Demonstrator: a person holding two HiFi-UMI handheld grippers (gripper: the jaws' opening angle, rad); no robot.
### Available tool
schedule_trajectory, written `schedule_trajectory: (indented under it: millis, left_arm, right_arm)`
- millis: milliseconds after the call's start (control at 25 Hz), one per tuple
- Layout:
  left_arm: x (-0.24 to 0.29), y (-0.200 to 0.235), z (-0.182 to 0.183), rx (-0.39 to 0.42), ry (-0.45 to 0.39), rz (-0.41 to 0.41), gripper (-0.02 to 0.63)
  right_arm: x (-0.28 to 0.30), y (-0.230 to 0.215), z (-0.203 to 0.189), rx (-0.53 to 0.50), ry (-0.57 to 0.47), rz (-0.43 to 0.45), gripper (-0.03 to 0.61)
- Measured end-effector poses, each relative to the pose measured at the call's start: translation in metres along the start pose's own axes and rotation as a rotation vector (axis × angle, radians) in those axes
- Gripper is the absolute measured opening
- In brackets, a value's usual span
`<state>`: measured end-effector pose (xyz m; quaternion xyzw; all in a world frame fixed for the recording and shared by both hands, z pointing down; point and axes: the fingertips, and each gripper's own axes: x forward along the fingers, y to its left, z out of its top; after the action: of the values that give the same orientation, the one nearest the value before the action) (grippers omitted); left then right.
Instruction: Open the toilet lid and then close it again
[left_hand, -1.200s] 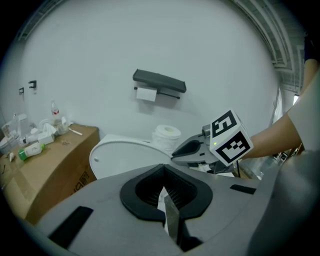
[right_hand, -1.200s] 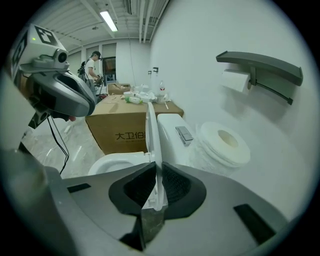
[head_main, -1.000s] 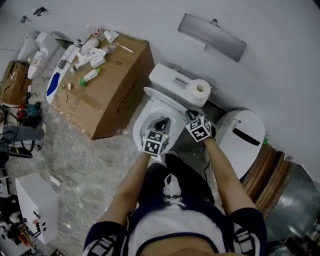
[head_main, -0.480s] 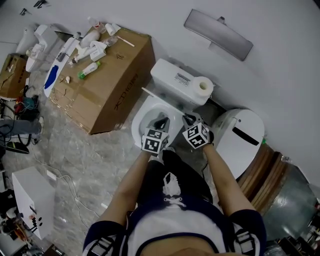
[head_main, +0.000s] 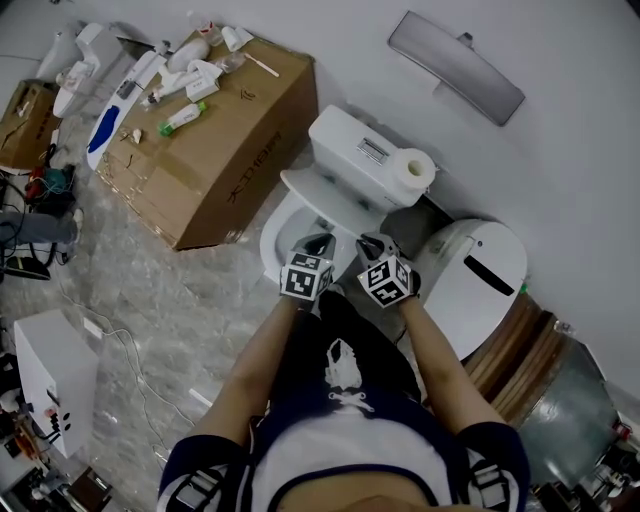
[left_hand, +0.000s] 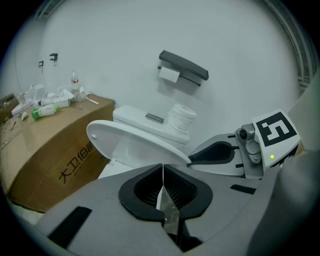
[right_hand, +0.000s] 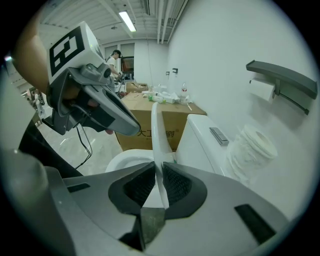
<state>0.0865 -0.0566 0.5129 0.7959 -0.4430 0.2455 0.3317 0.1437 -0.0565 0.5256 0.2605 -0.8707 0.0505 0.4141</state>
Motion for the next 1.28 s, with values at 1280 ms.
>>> schedule_trajectory:
  millis: [1280]
  left_arm:
    - [-0.016,-0.001,-0.048,-0.389,-0.029,-0.088,0.069]
  right_arm:
    - [0.017,0.064,-0.012,-0.071,0.010,0.151,0.041]
